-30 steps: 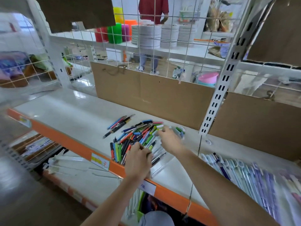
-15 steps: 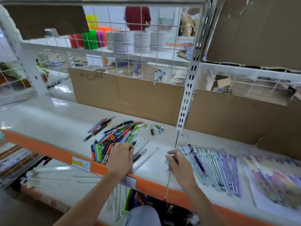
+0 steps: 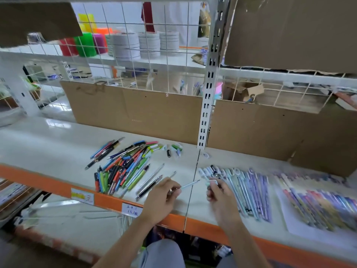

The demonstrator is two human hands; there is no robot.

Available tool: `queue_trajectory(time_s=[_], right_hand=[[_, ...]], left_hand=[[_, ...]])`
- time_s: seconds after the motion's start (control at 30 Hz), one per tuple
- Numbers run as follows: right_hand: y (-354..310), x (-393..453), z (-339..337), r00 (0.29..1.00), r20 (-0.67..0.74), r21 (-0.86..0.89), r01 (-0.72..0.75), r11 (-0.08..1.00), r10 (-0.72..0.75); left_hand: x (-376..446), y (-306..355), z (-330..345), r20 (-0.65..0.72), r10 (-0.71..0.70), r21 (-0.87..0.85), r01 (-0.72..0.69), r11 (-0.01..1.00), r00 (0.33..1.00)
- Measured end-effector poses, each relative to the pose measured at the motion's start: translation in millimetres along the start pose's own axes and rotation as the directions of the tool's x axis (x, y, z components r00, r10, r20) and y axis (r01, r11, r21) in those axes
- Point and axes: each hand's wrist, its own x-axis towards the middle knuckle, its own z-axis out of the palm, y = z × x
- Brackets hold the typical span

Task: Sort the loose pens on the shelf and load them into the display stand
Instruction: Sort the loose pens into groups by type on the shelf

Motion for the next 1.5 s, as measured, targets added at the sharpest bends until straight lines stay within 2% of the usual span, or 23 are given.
queue_trajectory(time_s=[0.33,0.47,0.53,0.67,0.8,0.87,0.97,1.0,1.07,1.13,1.23,1.33,1.43,1.5], right_hand=[[1,-1,2,1.0,-0.01,-0.021,0.029,0.999,-0.029],[1,-4,3,0.993,0.119,-0.219,0.054,0.974,-0.028],[1,-4,5,0.99,0.141,-0.255,0.052,0.966,-0.016],[2,0,9,0.993,0.117,-0.35,0.047,0.936,-0.006],[2,6,18,0.999,0.034,-0.533,0.005,0.846,0.016],[4,7,26,0.999,-0.011,-0.497,-0.032,0.867,0.03],[3,11,44,0.991,0.031,-0.296,-0.113,0.949,0.128],[1,14,48,0.989,0.053,-0.273,-0.117,0.955,0.136],[-4,23,53,0.991,0.105,-0.355,-0.043,0.934,0.085],[-12,33,55,0.988,0.154,-0.56,0.084,0.825,0.004],[-18,50,55,0.971,0.239,-0.816,0.213,0.537,-0.023],[-19,63,56,0.954,0.3,-0.916,0.282,0.286,0.022],[-18,68,60,0.946,0.317,-0.948,0.318,-0.01,0.068],[-20,68,64,0.948,0.318,-0.924,0.313,-0.219,0.014]], left_hand=[[-2,-1,2,0.035,-0.014,0.004,0.014,1.0,0.999],[-2,0,1,0.058,0.004,0.014,-0.004,1.0,0.998],[-1,-1,1,0.074,0.002,0.01,-0.003,1.0,0.997],[1,-2,2,0.063,-0.017,-0.009,0.018,1.0,0.998],[1,-1,2,0.026,-0.033,-0.007,0.033,0.999,0.999],[2,0,3,0.019,-0.051,-0.031,0.052,0.998,0.999],[3,3,-1,0.011,-0.064,-0.057,0.065,0.996,0.998],[4,3,-3,0.01,-0.061,-0.053,0.061,0.997,0.998],[5,0,-9,-0.007,-0.083,-0.025,0.083,0.996,0.997],[9,-10,-18,-0.068,-0.17,0.043,0.173,0.984,0.983],[13,-30,-38,-0.203,-0.3,0.149,0.332,0.931,0.932],[14,-49,-56,-0.248,-0.366,0.34,0.435,0.834,0.897],[10,-57,-61,-0.268,-0.389,0.402,0.469,0.786,0.881],[9,-58,-58,-0.269,-0.383,0.439,0.467,0.768,0.884]])
